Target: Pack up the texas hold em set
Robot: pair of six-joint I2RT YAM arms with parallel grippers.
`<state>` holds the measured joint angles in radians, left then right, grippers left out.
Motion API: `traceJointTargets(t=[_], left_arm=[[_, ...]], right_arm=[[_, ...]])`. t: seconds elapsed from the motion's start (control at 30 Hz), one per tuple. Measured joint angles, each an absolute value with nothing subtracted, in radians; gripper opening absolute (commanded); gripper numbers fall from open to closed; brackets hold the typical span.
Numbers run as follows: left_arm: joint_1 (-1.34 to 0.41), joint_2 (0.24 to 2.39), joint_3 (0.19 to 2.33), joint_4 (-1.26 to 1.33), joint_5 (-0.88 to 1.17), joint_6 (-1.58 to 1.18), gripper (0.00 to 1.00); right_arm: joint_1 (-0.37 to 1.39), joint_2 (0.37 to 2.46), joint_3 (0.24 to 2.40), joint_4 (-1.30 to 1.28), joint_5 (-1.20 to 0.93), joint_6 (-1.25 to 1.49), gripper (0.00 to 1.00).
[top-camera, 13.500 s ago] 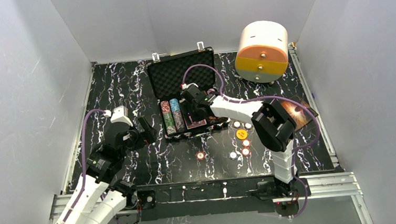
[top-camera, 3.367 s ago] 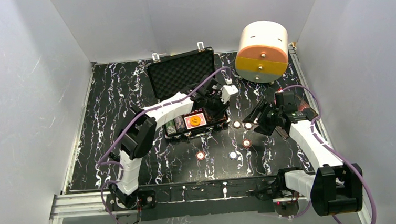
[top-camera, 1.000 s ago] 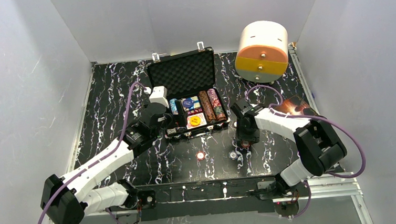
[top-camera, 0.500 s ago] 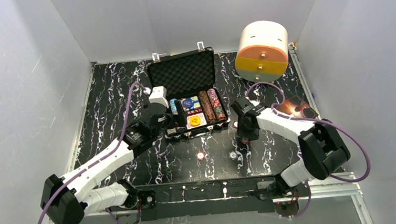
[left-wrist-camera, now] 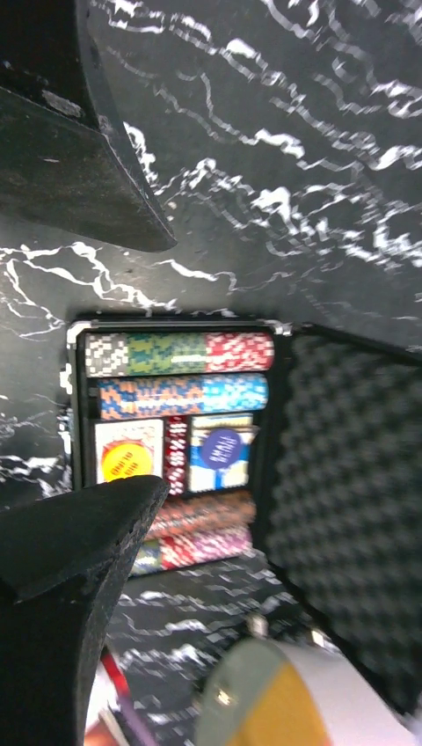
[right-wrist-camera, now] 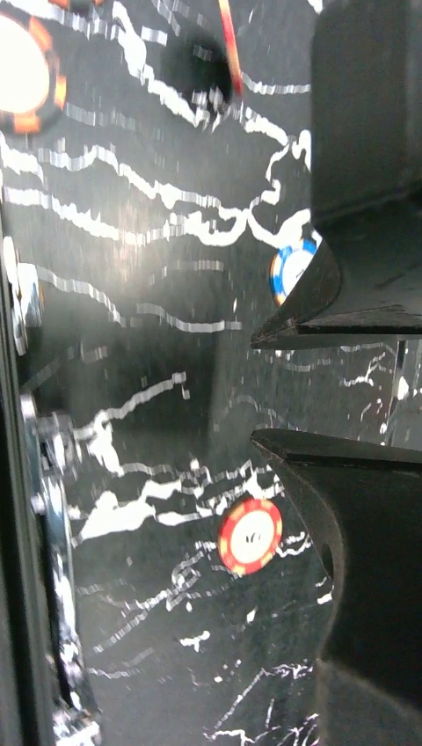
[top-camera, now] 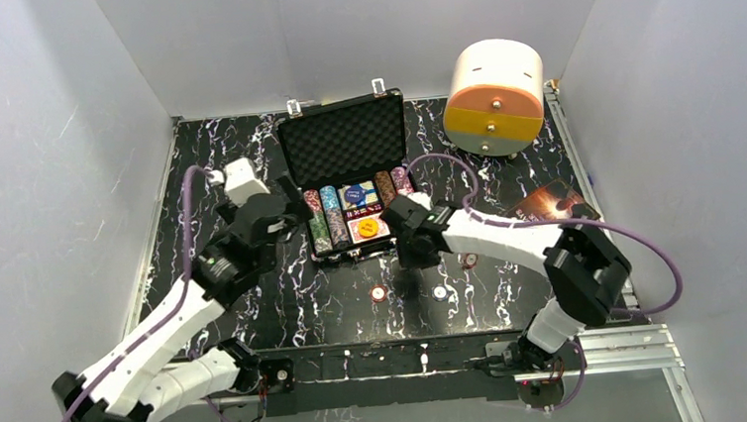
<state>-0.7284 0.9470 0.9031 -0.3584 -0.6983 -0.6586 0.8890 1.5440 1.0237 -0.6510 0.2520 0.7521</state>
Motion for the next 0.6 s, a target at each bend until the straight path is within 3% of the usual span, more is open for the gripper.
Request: traceJointTargets(t=[0.27,0.43,0.6], left_arm=[[-0.728,0.794,0.958,-0.368,-0.831,-0.613,0.99],[-0.728,0.812,0.958,-0.380,-0.834,-0.603,0.99],[-0.728,0.831,0.954,-0.392,-0.821,-0.607,0.98]], right_arm=[[0.965,1.646,1.086,-0.668,0.279,0.775,0.52],[0.823,1.610,1.090,-0.677,0.295,0.762,0.66],[0.646,1.502,0.993,-0.653,0.277,0.748,0.71]])
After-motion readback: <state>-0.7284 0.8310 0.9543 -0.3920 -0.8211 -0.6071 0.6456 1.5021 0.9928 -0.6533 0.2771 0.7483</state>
